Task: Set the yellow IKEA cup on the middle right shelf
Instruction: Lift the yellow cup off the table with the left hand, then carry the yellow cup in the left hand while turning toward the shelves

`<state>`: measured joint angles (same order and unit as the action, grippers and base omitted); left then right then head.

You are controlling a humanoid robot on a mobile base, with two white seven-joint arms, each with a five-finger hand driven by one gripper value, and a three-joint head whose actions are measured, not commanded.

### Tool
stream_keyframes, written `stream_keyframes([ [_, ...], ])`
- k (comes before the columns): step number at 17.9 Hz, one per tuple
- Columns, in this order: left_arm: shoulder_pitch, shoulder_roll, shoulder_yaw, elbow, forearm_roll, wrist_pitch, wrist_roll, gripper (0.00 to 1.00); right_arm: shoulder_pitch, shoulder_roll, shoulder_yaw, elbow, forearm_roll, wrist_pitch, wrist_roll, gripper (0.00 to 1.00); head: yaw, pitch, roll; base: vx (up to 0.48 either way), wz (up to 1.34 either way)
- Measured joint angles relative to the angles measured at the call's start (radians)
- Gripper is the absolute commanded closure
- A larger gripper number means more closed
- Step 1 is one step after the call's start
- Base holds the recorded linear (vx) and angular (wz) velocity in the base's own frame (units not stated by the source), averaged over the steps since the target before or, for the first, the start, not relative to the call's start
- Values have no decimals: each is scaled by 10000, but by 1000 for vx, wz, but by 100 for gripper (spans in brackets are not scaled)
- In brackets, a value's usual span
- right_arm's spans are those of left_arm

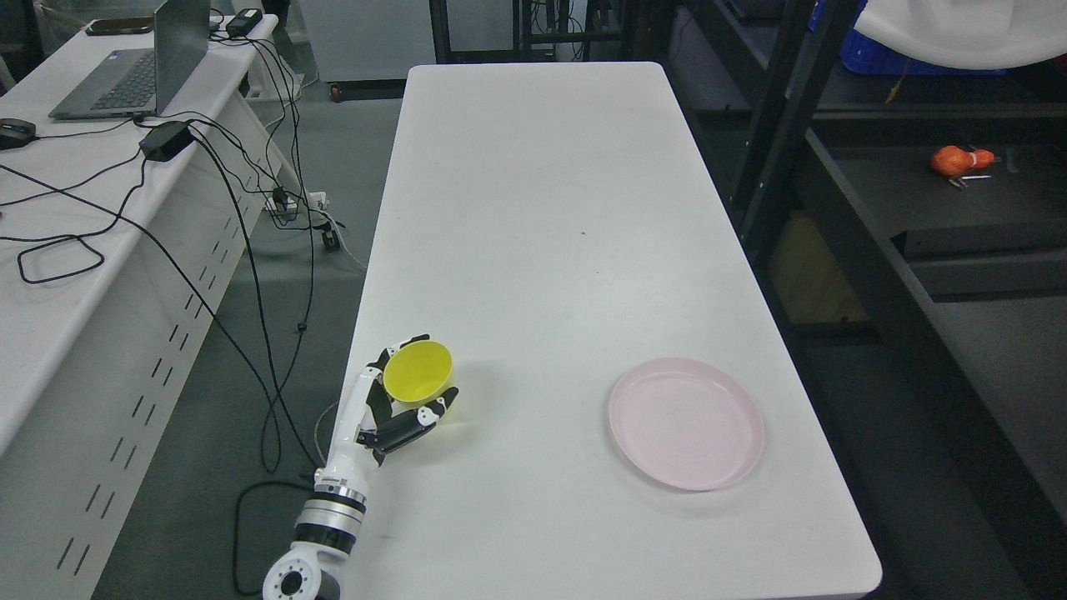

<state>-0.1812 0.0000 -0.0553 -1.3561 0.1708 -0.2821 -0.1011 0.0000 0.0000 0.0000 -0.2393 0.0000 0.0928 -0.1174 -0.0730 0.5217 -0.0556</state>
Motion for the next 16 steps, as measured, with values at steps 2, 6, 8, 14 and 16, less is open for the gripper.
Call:
stream_keyframes([
  [2,74,0,70,-38,476,-301,17,100,0,0,0,0,0,0,0,0,0,0,0,0,0],
  [6,92,-1,234,-527,1545,-447,33,100,0,0,0,0,0,0,0,1,0,0,0,-18,25],
  [8,87,-1,290,-853,1978,-465,33,100,1,0,0,0,0,0,0,1,0,0,0,-30,23],
  [14,63,0,409,-1656,2728,-484,35,100,-1,0,0,0,0,0,0,1,0,0,0,-43,0],
  [16,63,0,427,-1830,2835,-486,37,100,-1,0,0,0,0,0,0,1,0,0,0,-121,0],
])
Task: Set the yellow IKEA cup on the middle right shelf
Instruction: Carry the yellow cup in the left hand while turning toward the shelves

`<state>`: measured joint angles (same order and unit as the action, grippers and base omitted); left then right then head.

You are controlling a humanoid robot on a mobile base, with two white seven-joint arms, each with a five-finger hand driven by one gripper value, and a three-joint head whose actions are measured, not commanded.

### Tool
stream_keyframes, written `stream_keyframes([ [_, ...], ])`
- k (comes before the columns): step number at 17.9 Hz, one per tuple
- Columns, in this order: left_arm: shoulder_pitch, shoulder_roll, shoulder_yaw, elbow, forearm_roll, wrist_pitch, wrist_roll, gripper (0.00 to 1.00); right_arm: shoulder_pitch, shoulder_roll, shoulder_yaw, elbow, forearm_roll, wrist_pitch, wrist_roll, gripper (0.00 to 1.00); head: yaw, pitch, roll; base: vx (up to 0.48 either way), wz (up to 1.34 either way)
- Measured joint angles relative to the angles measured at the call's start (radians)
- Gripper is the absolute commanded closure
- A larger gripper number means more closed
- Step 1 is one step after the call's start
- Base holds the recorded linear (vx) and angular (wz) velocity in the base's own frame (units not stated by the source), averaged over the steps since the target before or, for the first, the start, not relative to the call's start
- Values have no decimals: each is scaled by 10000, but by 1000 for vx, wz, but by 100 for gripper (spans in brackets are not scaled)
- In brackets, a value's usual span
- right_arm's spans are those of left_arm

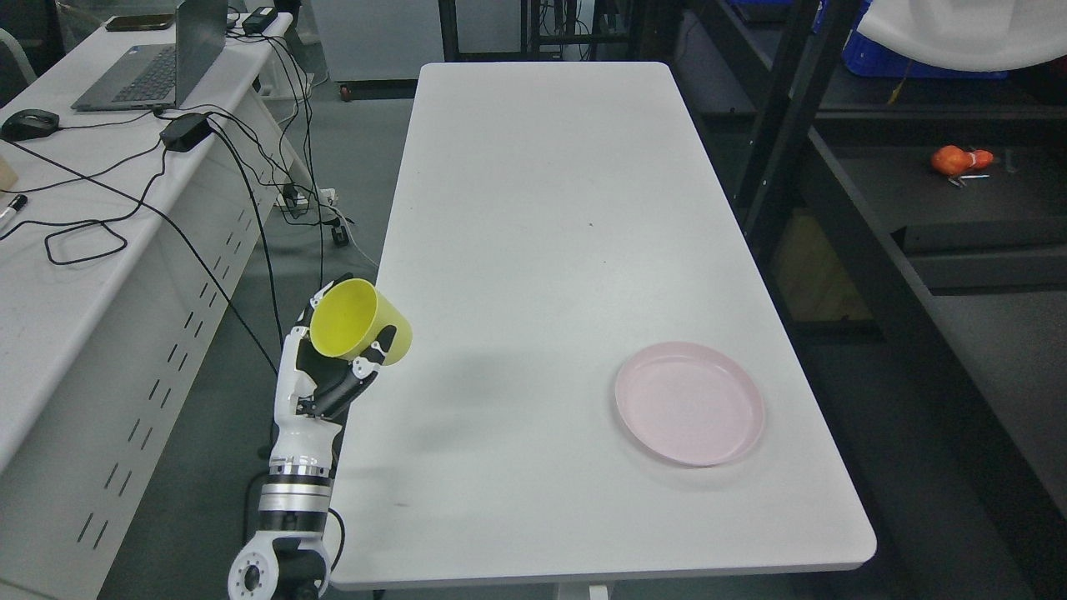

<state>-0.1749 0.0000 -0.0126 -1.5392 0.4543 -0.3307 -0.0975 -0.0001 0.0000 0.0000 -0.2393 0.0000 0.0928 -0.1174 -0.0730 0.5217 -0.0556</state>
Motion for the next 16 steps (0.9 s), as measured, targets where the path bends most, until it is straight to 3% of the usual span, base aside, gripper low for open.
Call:
stream_keyframes([
  [16,-17,0,-1118,-705,219,-47,-4,100,1,0,0,0,0,0,0,1,0,0,0,-274,-171],
])
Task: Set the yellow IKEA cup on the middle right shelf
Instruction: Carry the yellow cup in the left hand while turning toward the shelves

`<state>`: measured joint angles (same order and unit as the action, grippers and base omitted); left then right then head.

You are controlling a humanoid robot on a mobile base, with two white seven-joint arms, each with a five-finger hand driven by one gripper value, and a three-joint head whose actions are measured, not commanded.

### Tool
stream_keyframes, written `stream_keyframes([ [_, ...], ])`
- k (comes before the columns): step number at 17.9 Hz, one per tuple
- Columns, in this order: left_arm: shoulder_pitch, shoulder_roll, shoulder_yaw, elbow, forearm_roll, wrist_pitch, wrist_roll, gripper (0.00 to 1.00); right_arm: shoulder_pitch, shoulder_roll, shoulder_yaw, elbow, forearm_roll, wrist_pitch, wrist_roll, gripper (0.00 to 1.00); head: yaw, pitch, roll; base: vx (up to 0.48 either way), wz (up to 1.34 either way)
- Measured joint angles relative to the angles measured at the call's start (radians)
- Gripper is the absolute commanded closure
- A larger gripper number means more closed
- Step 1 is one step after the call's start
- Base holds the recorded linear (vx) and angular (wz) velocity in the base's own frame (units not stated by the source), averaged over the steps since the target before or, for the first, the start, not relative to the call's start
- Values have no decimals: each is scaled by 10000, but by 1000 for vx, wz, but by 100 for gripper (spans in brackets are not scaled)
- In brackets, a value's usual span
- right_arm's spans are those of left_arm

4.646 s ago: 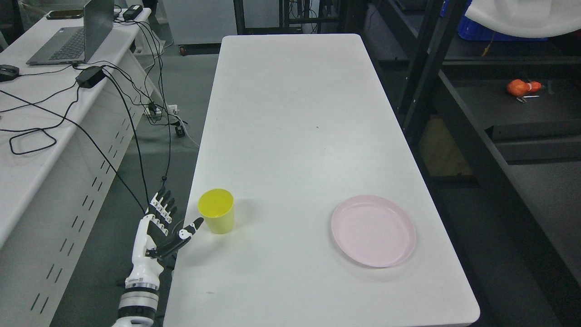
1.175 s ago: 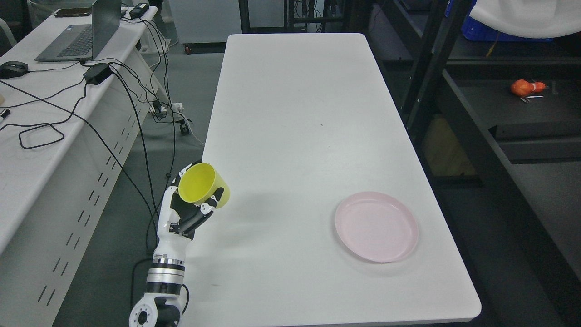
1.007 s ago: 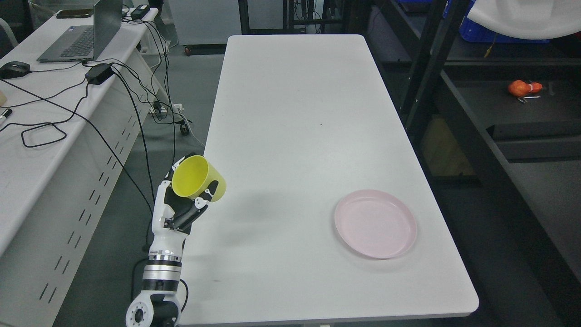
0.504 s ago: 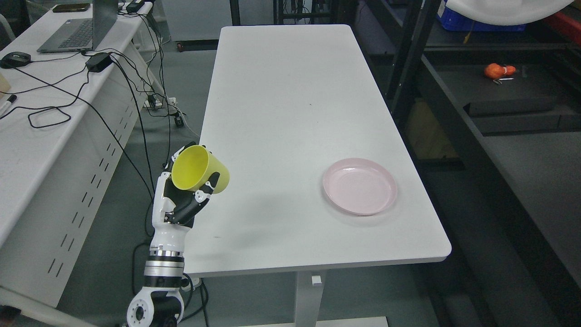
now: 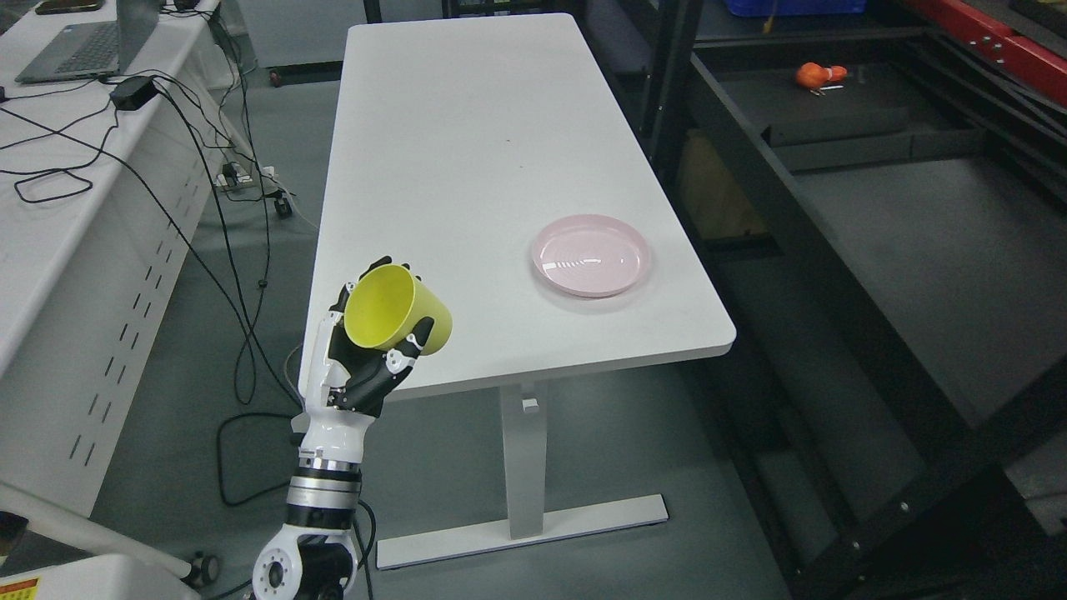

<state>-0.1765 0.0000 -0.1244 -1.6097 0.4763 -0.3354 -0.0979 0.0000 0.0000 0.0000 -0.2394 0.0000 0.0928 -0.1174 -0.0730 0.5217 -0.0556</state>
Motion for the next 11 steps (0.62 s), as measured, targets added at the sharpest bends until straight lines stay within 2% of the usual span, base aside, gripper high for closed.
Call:
stream_keyframes([
  [8,-23,0,-436,-98,6,-54,4,100,11,0,0,2,0,0,-2,1,0,0,0,-298,-790],
  [11,-25,0,-568,-118,7,-96,21,100,2,0,0,1,0,0,-7,1,0,0,0,-183,-709],
])
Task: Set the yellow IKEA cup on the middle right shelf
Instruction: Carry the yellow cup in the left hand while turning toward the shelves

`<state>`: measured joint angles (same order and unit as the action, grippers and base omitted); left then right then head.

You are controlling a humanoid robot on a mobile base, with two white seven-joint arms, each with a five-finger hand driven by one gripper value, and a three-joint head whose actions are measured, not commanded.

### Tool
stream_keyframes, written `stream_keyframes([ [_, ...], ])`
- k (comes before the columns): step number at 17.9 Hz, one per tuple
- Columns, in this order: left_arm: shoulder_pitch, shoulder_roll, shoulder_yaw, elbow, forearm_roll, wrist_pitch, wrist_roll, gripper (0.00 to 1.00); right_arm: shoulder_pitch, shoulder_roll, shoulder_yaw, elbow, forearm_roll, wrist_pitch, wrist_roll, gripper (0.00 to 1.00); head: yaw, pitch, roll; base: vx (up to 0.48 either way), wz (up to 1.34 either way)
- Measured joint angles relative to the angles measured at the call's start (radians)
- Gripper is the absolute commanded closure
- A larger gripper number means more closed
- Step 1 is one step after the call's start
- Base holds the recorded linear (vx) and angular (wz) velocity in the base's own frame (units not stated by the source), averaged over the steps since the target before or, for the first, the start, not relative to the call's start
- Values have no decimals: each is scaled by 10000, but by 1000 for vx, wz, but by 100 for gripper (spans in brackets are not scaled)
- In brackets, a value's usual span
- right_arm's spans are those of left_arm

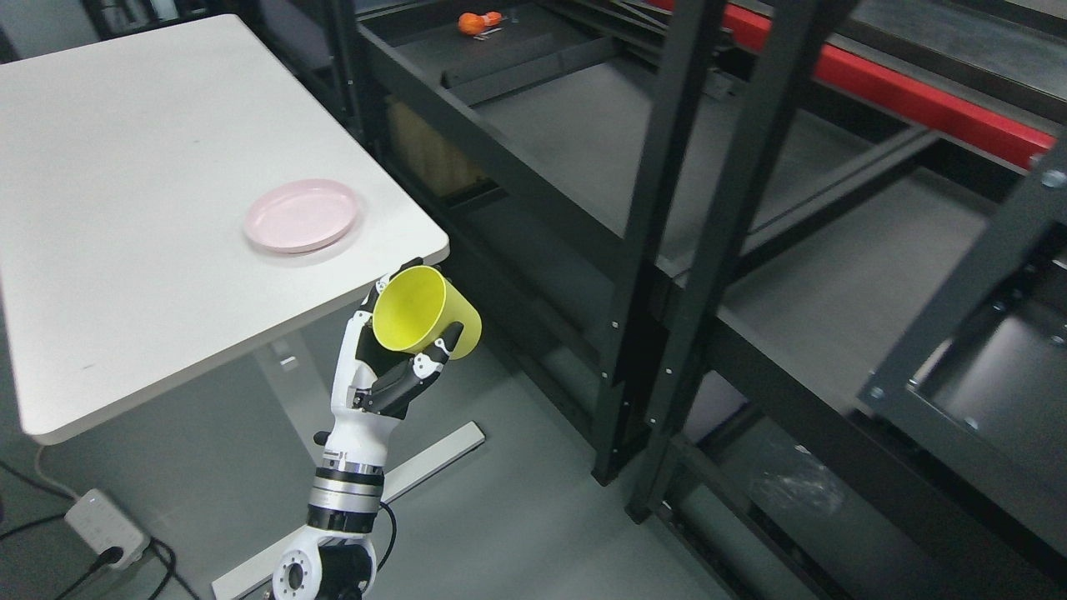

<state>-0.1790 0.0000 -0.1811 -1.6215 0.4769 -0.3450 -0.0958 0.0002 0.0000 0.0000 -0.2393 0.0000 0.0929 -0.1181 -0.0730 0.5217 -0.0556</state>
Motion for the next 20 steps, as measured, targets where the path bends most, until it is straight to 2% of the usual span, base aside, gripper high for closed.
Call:
stream_keyframes([
  [9,-4,0,-559,-41,1,-323,14,100,-1,0,0,0,0,0,-22,1,0,0,0,-132,-795],
  [20,-334,0,-1433,-215,1,-533,21,100,-2,0,0,0,0,0,19,1,0,-3,0,-12,-604],
])
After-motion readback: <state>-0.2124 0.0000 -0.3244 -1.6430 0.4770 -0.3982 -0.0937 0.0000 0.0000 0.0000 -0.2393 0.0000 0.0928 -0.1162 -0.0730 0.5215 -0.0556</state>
